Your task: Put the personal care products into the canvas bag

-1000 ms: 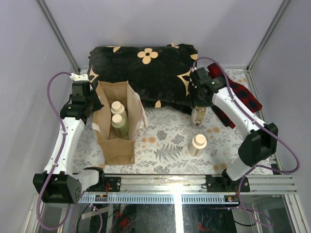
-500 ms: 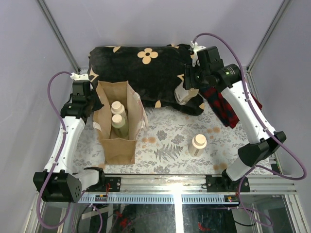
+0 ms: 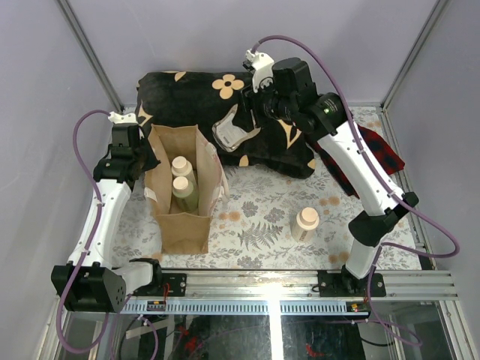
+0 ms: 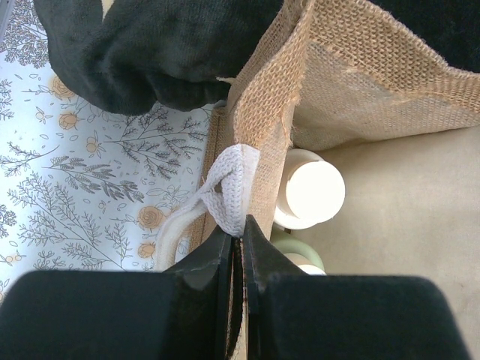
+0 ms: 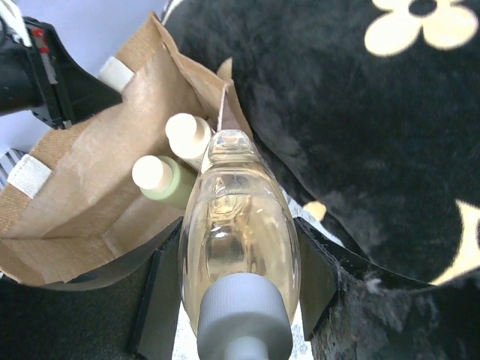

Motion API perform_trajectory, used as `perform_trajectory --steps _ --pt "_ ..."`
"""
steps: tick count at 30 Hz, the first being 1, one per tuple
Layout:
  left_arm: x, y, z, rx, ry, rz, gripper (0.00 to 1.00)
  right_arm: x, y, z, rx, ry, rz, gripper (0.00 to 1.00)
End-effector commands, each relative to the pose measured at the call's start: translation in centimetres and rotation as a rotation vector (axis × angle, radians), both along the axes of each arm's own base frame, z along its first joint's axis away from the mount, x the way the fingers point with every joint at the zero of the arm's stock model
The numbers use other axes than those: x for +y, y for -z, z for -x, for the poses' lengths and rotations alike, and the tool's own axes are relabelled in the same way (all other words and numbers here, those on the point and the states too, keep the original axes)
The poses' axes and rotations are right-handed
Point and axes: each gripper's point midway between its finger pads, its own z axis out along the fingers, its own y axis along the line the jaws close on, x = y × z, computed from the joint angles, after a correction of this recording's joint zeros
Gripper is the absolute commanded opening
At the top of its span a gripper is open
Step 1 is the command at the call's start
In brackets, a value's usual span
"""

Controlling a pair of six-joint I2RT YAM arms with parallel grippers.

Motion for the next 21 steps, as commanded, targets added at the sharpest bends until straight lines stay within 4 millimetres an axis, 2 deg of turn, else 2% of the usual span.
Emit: perform_trajectory --steps 1,5,10,17,21 --pt "0.3 -1.2 -1.0 -0.049 -0.023 -0.002 0.00 2.6 -10.1 1.5 -0.262 -0.129 -0.222 0.01" --pt "0.4 -1.3 -1.0 -0.052 -0.024 -0.005 0.00 4.5 -9.8 2.8 -0.238 -0.228 -0.257 0.01" --pt "0.3 -1.2 -1.0 -0.050 -0.023 -0.002 0.00 7.1 -7.8 4.5 -0.205 -0.337 -0.233 0.01" --pt "0.2 -1.3 -0.9 -0.053 -0.017 0.003 0.00 9.5 -5.7 5.9 -0.155 -0.416 -0.226 0.01" --pt "0.2 -1.4 -0.8 -0.057 -0.016 0.006 0.00 11.2 -4.2 7.4 -0.121 -0.468 -0.209 0.01"
